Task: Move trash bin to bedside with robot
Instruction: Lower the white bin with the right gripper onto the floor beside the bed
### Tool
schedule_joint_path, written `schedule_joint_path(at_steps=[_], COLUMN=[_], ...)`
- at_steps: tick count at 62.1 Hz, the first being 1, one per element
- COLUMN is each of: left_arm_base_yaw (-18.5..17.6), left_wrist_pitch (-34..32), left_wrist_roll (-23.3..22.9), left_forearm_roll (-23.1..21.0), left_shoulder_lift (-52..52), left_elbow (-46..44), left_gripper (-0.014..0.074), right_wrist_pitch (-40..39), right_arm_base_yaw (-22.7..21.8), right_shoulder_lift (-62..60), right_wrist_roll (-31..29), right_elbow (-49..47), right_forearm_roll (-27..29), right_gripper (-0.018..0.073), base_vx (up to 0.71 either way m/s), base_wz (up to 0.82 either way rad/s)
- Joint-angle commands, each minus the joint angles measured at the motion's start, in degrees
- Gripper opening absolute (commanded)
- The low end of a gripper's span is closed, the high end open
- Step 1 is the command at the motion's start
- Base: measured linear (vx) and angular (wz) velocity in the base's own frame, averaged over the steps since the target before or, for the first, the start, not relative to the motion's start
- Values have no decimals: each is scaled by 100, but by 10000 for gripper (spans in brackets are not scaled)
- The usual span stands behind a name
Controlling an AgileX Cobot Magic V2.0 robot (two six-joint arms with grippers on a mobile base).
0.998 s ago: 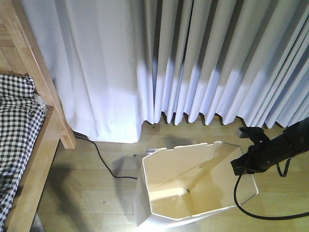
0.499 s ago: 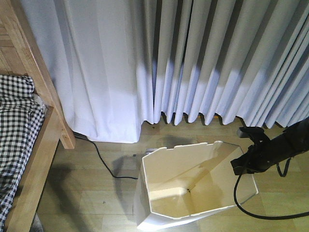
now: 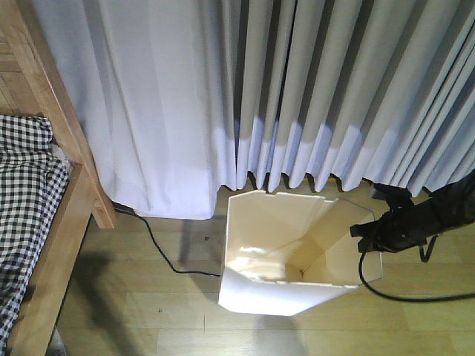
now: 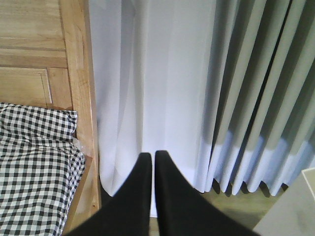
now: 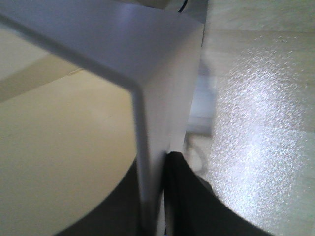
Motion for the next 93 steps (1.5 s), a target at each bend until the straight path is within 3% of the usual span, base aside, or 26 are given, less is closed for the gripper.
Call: schedule_joint_path(at_steps=[1, 17, 25, 38, 48, 93], left_arm_base_yaw=[5, 5, 5, 5, 5, 5], left_wrist_pitch=[-395, -395, -395, -395, -395, -395], left_wrist_roll=[-35, -35, -35, -35, -35, -35], left_forearm_roll=[-24, -24, -24, -24, -24, -24], left_shoulder_lift=[-83, -83, -83, -83, -83, -83], left_elbow=[67, 67, 67, 67, 67, 67], left_gripper=[-6, -6, -6, -6, -6, -6], right_wrist_pitch=[883, 826, 853, 1038, 1043, 1139], right_arm_base_yaw=[-8, -8, -8, 43, 38, 38], right_shoulder_lift=[-132, 748, 1163, 1720, 2038, 3031], right_wrist_roll=[182, 372, 829, 1627, 1962, 2000], right_elbow=[-366, -1245, -1761, -2588, -3013, -4157], right_forearm_roll=[280, 102, -305, -1413, -1776, -1834], right_gripper=[2, 12, 19, 29, 34, 64], base_vx=[0, 0, 0, 0, 0, 0], base_wz=[0, 0, 0, 0, 0, 0])
